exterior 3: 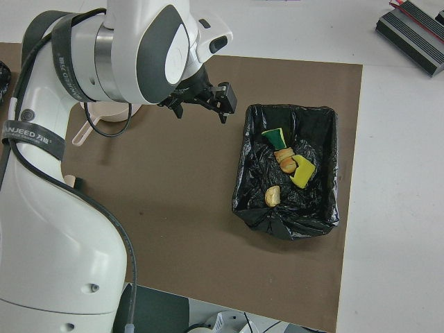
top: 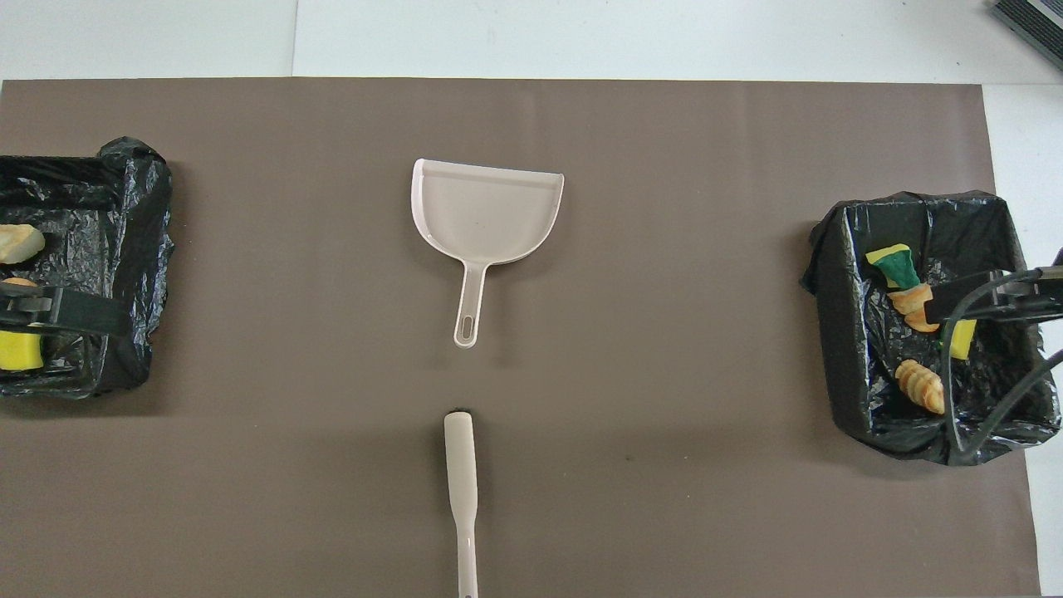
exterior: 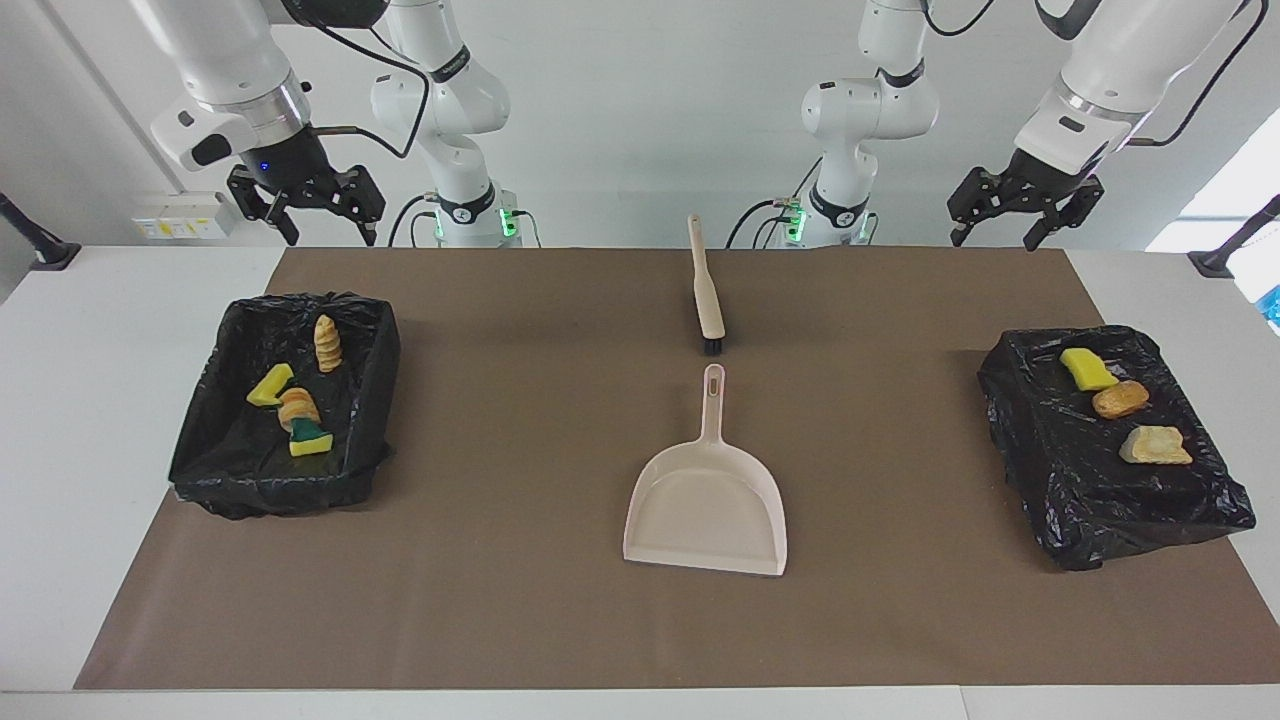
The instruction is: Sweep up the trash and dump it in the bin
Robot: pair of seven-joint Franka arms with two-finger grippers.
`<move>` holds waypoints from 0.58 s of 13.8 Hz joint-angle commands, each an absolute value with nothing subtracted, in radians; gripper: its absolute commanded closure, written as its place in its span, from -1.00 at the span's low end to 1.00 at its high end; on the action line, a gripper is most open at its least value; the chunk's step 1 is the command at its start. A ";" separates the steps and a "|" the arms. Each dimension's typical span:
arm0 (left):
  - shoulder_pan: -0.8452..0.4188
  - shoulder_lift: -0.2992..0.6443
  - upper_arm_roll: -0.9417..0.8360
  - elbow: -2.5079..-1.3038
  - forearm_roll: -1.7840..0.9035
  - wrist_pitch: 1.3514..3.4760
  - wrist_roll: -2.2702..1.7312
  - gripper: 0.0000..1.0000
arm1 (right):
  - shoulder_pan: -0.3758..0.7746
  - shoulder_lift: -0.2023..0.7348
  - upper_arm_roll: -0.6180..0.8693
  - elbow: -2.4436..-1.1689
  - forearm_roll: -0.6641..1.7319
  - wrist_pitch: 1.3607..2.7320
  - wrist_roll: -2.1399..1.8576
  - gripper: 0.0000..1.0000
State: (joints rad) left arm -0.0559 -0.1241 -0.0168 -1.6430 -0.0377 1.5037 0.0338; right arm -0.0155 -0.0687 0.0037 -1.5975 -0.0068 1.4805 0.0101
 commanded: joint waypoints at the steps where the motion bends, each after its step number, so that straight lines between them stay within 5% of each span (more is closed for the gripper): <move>1: -0.048 -0.129 -0.026 -1.598 -0.025 1.491 -0.001 -1.00 | -0.017 -0.087 0.002 -1.615 0.011 1.474 0.020 -1.00; 8: -0.026 -0.143 -0.026 -1.612 -0.026 1.499 -0.015 -1.00 | -0.018 -0.087 0.002 -1.615 0.011 1.474 0.020 -1.00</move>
